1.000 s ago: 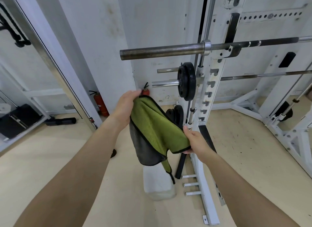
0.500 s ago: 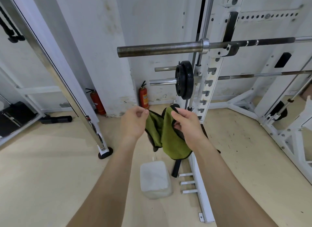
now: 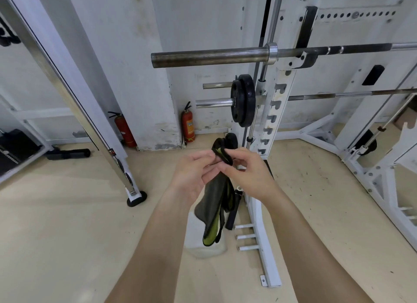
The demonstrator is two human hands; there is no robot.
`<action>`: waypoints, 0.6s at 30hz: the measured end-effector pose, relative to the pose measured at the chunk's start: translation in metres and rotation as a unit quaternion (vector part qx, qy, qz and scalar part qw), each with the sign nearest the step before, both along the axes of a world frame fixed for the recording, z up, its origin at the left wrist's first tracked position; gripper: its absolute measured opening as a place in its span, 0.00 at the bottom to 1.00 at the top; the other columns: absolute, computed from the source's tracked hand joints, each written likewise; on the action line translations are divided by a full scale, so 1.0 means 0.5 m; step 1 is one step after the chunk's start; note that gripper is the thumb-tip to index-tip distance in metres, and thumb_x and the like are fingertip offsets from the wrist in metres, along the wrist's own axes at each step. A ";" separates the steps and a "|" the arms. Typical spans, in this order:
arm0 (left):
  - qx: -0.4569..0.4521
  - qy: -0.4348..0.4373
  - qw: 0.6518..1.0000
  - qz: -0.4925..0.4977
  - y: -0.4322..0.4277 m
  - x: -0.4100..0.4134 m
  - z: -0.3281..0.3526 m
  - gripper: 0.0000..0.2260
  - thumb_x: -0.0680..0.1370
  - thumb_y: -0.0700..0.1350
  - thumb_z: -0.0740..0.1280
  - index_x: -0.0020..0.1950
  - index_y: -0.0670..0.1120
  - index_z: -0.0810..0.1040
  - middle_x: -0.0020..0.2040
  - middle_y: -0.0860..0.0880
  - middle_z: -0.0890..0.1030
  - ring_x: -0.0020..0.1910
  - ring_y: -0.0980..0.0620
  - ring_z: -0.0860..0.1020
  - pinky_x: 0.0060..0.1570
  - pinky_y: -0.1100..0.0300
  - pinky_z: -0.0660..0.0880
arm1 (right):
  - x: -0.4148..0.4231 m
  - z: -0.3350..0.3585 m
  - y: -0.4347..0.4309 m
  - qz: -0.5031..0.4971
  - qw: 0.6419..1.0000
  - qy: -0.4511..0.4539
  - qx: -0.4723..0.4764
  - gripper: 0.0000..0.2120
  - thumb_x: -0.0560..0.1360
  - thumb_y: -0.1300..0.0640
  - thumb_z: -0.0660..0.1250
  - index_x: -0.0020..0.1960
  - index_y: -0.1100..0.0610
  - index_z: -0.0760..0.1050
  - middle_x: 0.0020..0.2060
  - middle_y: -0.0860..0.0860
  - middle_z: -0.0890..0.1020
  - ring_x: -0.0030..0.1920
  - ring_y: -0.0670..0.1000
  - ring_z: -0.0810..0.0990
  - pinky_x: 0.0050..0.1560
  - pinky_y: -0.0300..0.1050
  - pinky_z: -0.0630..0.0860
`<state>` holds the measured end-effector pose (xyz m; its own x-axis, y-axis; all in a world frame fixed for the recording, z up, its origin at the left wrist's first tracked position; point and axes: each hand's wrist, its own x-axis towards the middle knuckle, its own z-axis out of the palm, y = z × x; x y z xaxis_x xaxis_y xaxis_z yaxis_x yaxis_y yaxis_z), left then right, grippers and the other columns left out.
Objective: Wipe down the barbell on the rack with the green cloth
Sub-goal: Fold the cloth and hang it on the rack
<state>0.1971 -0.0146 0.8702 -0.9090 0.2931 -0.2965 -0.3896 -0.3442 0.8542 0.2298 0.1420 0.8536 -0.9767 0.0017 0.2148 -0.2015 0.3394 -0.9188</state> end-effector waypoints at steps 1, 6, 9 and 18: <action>-0.020 0.010 1.000 -0.009 -0.008 0.006 0.002 0.06 0.81 0.37 0.66 0.54 0.41 0.82 0.48 0.42 0.86 0.47 0.48 0.86 0.42 0.62 0.81 | -0.002 0.001 0.005 -0.009 1.000 0.005 -0.014 0.11 0.78 0.60 0.71 0.55 0.47 0.85 0.49 0.56 0.83 0.50 0.56 0.81 0.56 0.57 0.78; -0.254 0.210 0.943 0.038 -0.051 0.023 -0.027 0.11 0.77 0.41 0.72 0.58 0.53 0.80 0.50 0.51 0.84 0.50 0.54 0.82 0.47 0.61 0.79 | -0.015 0.033 -0.001 0.026 0.995 -0.049 -0.082 0.09 0.82 0.61 0.63 0.51 0.54 0.82 0.47 0.55 0.83 0.49 0.53 0.81 0.57 0.53 0.78; -0.285 0.292 0.913 0.014 -0.066 0.004 -0.049 0.11 0.77 0.42 0.72 0.58 0.54 0.80 0.55 0.57 0.82 0.56 0.56 0.79 0.57 0.55 0.76 | -0.025 0.057 -0.020 0.078 0.992 -0.074 -0.073 0.10 0.84 0.61 0.58 0.48 0.57 0.77 0.41 0.49 0.79 0.43 0.45 0.78 0.48 0.40 0.76; -0.412 0.376 0.830 -0.031 -0.035 0.004 -0.132 0.20 0.77 0.63 0.61 0.40 0.47 0.74 0.38 0.52 0.76 0.41 0.51 0.75 0.41 0.51 0.73 | -0.064 0.101 -0.021 0.031 0.998 -0.022 -0.043 0.13 0.85 0.55 0.58 0.48 0.57 0.78 0.39 0.51 0.79 0.42 0.48 0.77 0.47 0.48 0.74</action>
<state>0.1993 -0.0321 0.8042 -0.9185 0.3261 0.2236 0.3642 0.4776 0.7995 0.1979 0.1317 0.9040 -0.9839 -0.0419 0.1735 -0.1784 0.2472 -0.9524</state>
